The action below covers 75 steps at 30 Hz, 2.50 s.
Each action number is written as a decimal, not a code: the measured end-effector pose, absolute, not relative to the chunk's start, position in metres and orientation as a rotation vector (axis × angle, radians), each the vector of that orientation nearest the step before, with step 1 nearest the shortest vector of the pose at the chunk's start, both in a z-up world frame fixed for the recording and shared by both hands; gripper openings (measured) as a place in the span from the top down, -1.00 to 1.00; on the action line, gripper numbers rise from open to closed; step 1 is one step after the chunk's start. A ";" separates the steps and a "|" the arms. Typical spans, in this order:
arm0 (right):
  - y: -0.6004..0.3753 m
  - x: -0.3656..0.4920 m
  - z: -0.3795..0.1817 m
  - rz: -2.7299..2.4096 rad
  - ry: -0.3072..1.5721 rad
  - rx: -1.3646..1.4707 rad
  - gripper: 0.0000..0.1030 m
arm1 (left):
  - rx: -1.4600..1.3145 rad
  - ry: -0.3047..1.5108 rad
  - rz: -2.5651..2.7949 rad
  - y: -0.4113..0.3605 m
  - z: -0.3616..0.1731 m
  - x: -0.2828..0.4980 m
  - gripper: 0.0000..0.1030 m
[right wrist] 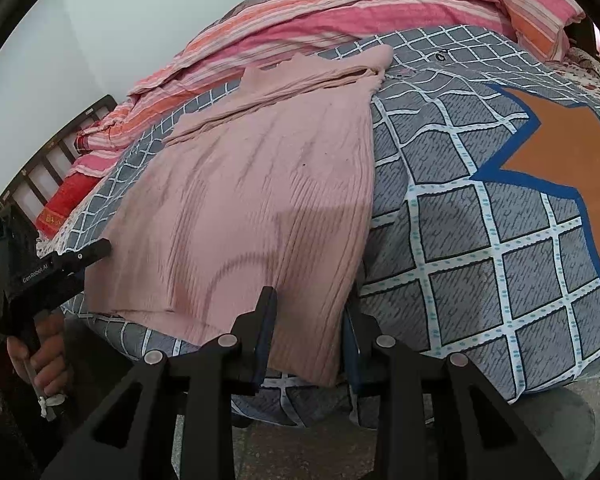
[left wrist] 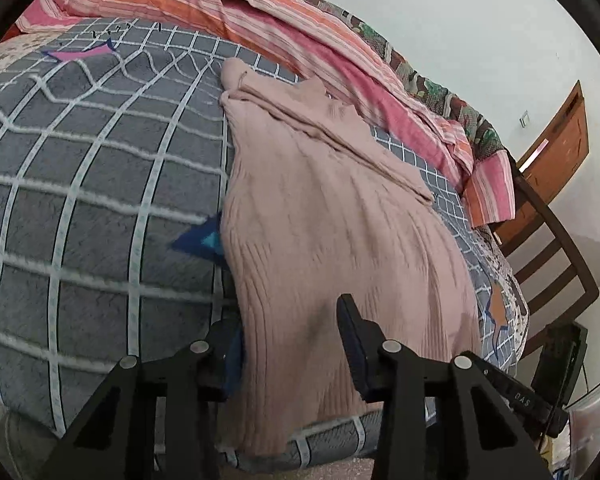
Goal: Fold small clothes
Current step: 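Grasp the sweater hem with both grippers, then lift the hem with both grippers and fold it toward the collar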
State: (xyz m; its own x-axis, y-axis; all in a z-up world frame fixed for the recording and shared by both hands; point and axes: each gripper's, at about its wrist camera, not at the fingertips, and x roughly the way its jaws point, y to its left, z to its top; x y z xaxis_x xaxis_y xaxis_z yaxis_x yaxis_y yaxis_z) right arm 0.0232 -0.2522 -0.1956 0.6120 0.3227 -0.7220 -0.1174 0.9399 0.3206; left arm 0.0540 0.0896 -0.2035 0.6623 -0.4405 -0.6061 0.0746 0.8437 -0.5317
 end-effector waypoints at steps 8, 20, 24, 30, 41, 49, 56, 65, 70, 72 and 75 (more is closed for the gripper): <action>-0.247 0.020 -0.197 0.276 0.886 0.255 0.45 | -0.573 0.813 -0.311 0.097 -0.214 0.030 0.25; -0.257 0.009 -0.184 0.261 0.803 0.322 0.91 | -0.623 0.793 -0.298 0.109 -0.212 0.019 0.82; -0.272 0.006 -0.177 0.219 0.777 0.396 0.91 | -0.623 0.771 -0.293 0.114 -0.205 0.016 0.83; -0.269 0.004 -0.155 0.193 0.765 0.403 0.92 | -0.627 0.769 -0.303 0.114 -0.192 0.013 0.83; -0.269 0.014 -0.116 0.212 0.652 0.414 0.91 | -0.601 0.731 -0.271 0.112 -0.155 0.034 0.84; -0.274 0.028 -0.091 0.213 0.563 0.477 0.91 | -0.572 0.651 -0.277 0.105 -0.108 0.062 0.89; -0.269 0.052 -0.082 0.214 0.543 0.498 0.91 | -0.605 0.627 -0.251 0.110 -0.110 0.071 0.89; -0.270 0.111 -0.065 0.158 0.508 0.546 0.91 | -0.657 0.579 -0.201 0.125 -0.094 0.129 0.89; -0.271 0.160 -0.063 0.118 0.509 0.547 0.91 | -0.649 0.580 -0.155 0.129 -0.089 0.181 0.89; -0.269 0.184 -0.063 0.108 0.521 0.520 0.91 | -0.640 0.583 -0.151 0.128 -0.087 0.200 0.89; -0.269 0.217 -0.065 0.103 0.535 0.509 0.91 | -0.622 0.603 -0.136 0.123 -0.087 0.238 0.89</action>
State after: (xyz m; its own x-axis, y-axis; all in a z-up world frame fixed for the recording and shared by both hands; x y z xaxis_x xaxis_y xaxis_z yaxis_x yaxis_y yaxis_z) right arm 0.2174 -0.2687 -0.0653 0.8581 0.2239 -0.4621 0.0364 0.8712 0.4897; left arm 0.2384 0.1233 -0.0871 0.8211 -0.2952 -0.4886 -0.0563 0.8098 -0.5840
